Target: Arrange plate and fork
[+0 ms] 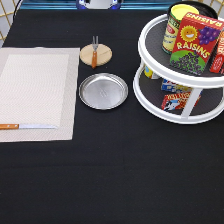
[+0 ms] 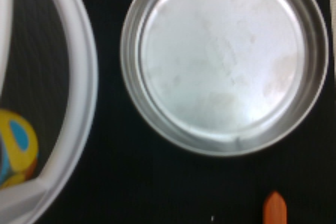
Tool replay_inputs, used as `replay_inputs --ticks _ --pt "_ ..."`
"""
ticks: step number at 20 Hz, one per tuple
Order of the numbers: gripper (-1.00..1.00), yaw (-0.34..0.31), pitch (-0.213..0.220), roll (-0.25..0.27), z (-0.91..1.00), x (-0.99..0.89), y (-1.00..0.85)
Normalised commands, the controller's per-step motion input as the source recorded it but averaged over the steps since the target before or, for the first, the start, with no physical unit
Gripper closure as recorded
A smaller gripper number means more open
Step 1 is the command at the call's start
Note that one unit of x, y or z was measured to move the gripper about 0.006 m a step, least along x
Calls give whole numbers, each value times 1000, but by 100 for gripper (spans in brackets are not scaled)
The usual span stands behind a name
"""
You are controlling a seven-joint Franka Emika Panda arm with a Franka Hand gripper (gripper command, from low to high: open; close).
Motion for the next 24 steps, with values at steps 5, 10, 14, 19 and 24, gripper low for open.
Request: replay_inputs --ticks 5,10,14,19,24 --pt "-100 3 4 45 -126 656 -225" --pt "-100 12 21 0 -222 633 -85" --pt "-100 23 20 0 -230 662 -32" --pt "-100 16 14 9 -254 641 -62" --pt "-100 0 7 27 -291 597 -128"
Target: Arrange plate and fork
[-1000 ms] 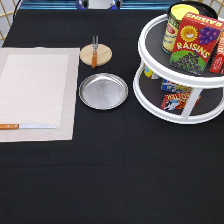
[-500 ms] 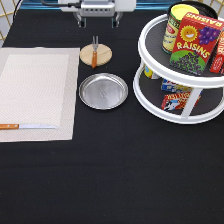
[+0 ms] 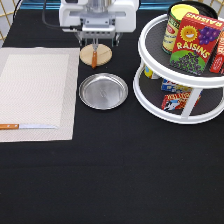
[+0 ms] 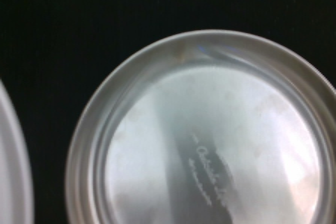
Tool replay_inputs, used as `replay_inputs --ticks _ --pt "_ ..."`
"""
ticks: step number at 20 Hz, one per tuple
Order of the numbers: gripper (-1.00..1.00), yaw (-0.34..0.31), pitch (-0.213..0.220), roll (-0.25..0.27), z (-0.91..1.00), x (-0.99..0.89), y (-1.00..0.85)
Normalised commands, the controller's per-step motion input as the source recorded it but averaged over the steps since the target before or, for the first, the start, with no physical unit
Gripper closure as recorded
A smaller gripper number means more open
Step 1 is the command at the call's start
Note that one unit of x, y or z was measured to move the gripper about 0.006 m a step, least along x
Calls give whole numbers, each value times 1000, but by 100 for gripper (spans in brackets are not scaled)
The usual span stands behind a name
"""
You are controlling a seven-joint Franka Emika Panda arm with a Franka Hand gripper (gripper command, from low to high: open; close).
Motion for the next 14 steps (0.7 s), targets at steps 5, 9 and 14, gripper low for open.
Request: replay_inputs --ticks 5,9,14 --pt "-100 0 1 23 -334 528 -122" --pt "-100 6 1 17 -324 479 -16" --pt "-100 25 1 47 -293 408 -2"
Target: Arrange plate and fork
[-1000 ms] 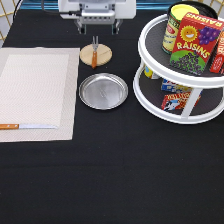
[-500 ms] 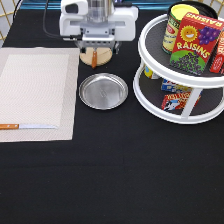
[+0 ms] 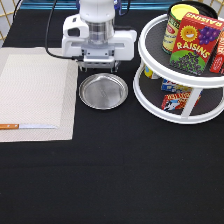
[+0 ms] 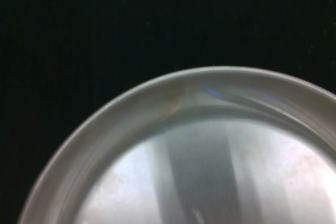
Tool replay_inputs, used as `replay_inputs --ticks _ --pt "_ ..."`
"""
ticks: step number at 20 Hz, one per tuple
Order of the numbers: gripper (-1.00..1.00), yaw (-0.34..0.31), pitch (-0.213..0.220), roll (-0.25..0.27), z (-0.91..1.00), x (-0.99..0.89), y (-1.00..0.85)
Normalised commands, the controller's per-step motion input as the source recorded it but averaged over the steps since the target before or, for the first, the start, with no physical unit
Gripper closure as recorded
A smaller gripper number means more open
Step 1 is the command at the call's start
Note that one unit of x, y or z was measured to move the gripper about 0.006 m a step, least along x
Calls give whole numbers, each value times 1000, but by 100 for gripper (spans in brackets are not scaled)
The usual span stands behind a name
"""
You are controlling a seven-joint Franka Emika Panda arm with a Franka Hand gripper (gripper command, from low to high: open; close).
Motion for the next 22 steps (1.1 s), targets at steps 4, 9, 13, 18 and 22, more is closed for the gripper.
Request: replay_inputs --ticks 4,9,13,18,22 --pt "-100 7 21 85 -258 387 -71" --pt "-100 0 96 117 -234 431 -131" --pt "-100 0 132 145 -179 451 -157" --pt "-100 0 146 164 -67 424 -212" --pt "-100 0 125 190 -4 303 -420"
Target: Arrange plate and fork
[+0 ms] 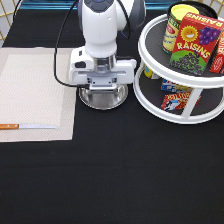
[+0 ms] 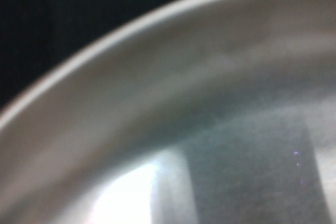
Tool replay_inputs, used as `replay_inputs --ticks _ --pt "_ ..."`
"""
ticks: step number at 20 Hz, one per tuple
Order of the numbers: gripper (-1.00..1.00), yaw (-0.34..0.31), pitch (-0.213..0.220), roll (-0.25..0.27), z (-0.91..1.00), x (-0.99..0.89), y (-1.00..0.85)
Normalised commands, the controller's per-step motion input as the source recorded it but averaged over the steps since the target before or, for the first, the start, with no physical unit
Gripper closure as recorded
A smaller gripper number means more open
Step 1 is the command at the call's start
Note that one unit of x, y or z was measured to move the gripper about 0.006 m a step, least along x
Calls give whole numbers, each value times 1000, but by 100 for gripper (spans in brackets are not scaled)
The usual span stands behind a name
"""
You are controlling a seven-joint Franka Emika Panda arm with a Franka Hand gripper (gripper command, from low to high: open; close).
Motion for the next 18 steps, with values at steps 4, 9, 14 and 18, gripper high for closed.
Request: replay_inputs --ticks 4,9,14,18 --pt "-100 0 138 177 49 346 -554" --pt "-100 -37 152 115 57 370 -577" --pt "-100 -64 146 56 64 313 -621" --pt "-100 -63 123 13 0 174 -674"
